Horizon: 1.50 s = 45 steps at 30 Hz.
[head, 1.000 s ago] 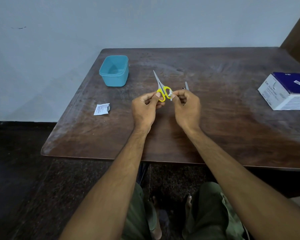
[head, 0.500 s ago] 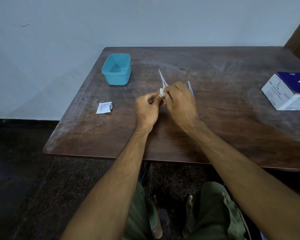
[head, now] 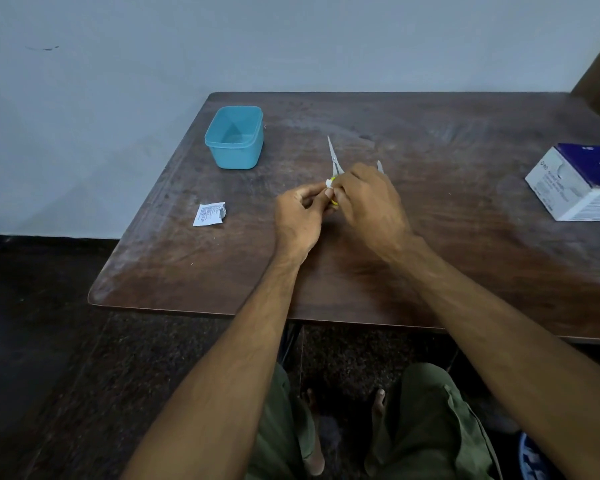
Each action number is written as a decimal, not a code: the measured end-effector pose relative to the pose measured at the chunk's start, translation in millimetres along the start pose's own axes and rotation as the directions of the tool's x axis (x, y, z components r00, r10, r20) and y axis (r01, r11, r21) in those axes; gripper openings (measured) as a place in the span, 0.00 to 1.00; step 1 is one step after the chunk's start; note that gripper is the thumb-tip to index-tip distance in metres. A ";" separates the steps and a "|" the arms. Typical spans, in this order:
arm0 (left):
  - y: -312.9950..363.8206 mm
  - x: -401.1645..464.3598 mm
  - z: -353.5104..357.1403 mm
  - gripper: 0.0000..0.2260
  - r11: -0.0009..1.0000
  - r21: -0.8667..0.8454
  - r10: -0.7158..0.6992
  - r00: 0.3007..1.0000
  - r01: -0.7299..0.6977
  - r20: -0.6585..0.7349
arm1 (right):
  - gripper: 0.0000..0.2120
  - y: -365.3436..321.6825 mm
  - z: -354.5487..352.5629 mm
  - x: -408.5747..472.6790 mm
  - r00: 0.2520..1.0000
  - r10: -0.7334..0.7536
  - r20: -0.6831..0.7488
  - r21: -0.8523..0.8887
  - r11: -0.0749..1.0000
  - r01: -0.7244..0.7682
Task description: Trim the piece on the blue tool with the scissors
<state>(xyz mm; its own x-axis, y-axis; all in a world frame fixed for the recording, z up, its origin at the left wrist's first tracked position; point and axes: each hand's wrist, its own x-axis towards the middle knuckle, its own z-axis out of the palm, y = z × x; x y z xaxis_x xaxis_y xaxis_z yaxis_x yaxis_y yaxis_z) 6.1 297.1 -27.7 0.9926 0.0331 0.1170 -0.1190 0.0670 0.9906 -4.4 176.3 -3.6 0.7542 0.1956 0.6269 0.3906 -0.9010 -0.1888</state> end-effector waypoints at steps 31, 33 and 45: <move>89.0 123.5 -123.1 0.09 0.633 0.768 0.160 0.954 0.098 -0.253 | 0.06 -44.3 56.3 123.0 0.904 0.376 0.206 0.425 0.798 -0.428; 92.9 137.2 -125.5 0.08 0.554 0.823 0.134 0.963 0.124 -0.235 | 0.06 -38.9 67.5 126.0 0.890 0.388 0.240 0.397 0.797 -0.455; 82.1 177.7 -115.7 0.13 0.393 0.908 0.075 0.979 0.145 -0.189 | 0.05 -12.5 93.5 133.8 0.848 0.449 0.282 0.358 0.770 -0.528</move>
<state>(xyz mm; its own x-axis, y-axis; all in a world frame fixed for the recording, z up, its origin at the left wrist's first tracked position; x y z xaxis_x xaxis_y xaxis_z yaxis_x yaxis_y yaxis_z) 169.8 423.9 66.2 0.9582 0.2261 0.1752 0.1203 -0.8743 0.4702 140.9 250.0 12.0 0.9638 -0.1297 0.2332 0.0922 -0.6584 -0.7470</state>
